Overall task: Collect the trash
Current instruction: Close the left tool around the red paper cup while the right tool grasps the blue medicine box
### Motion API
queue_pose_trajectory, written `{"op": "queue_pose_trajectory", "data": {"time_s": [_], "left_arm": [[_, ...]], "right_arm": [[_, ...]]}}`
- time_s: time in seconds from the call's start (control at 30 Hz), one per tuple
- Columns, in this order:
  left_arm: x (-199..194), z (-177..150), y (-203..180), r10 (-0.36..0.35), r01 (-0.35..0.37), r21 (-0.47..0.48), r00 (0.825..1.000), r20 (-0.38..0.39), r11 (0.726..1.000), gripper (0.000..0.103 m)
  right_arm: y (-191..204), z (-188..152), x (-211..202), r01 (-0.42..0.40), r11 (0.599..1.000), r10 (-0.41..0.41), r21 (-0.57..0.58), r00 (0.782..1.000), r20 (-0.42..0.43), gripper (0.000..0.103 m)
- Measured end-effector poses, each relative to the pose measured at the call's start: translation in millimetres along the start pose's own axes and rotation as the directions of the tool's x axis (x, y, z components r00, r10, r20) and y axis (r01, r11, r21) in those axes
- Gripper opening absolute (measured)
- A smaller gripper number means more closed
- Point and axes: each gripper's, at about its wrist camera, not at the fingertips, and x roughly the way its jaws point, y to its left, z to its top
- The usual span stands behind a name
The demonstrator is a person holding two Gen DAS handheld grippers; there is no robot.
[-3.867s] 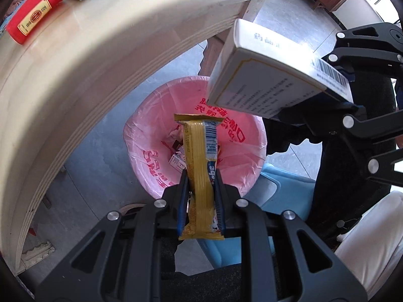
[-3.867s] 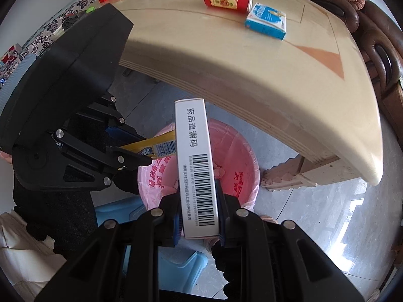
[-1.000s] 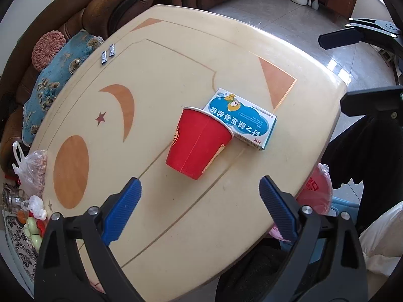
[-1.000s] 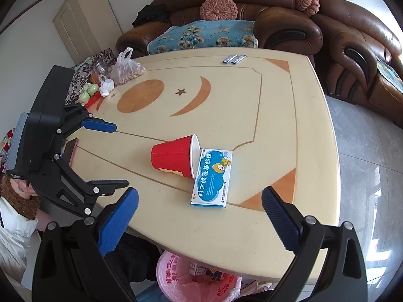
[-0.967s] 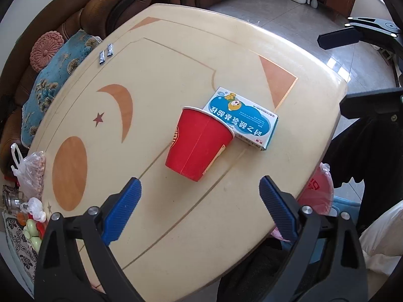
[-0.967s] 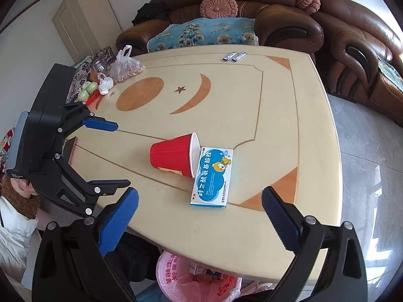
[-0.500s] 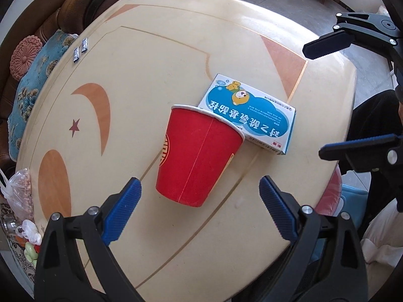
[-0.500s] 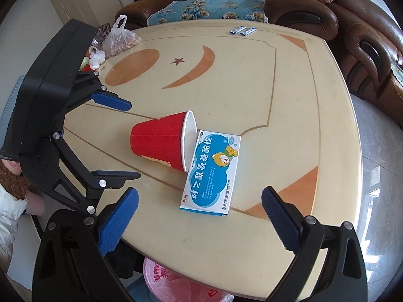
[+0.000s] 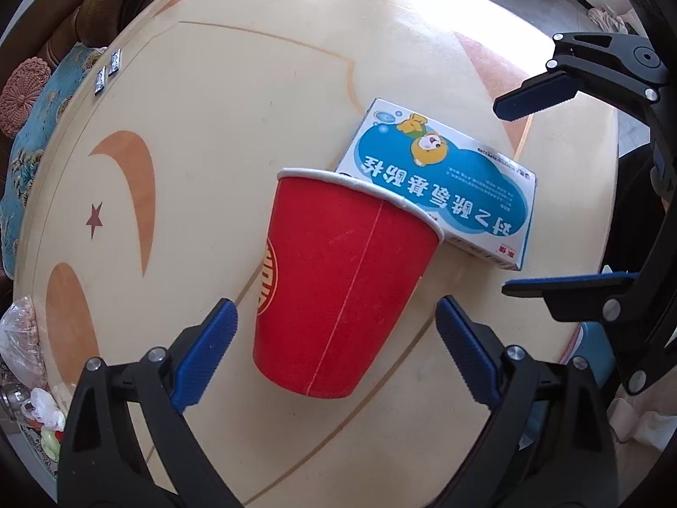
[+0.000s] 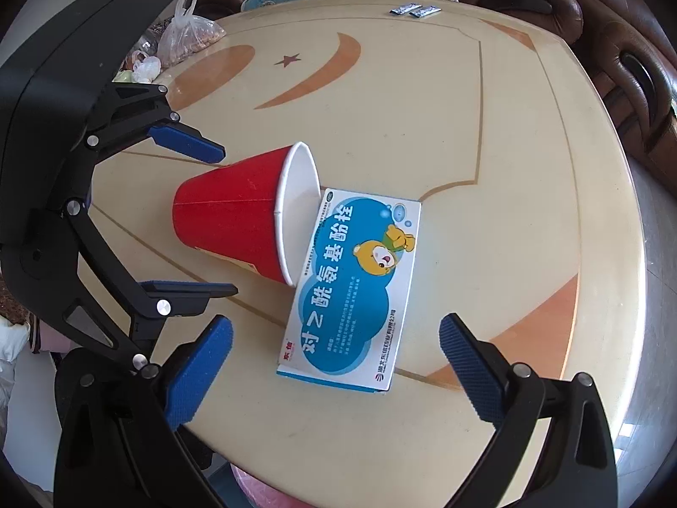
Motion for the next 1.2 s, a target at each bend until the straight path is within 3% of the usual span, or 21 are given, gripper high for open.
{"op": "queue_pose_trajectory", "data": {"time_s": [0.7,0.9,0.97,1.0,1.2], "left_arm": [[21.1,4.3,0.1,-0.005,0.006,0.011,1.0,-0.015,1.0,0.093],[22.0,4.6,4.8,-0.011,0.011,-0.023,1.0,-0.021,1.0,0.087],[20.0,5.1,1.2,-0.005,0.004,-0.028,0.999,-0.032,1.0,0.082],[18.3,5.1,0.1,-0.001,0.0,-0.04,0.999,-0.032,0.999,0.077],[14.0,1.7,0.7,0.042,-0.046,-0.155,0.999,-0.032,0.987,0.07]], "right_arm": [[-1.1,2.6,28.4,0.064,0.998,-0.064,-0.014,0.998,-0.002,0.095],[9.0,-4.0,30.1,0.144,0.985,-0.145,-0.092,0.989,-0.002,0.082],[12.4,-4.6,27.5,0.147,0.983,-0.147,-0.113,0.989,0.006,0.066],[13.8,-4.2,26.6,0.144,0.982,-0.144,-0.121,0.99,0.005,0.063],[12.0,-3.4,23.9,0.137,0.987,-0.137,-0.089,0.991,0.003,0.06]]}}
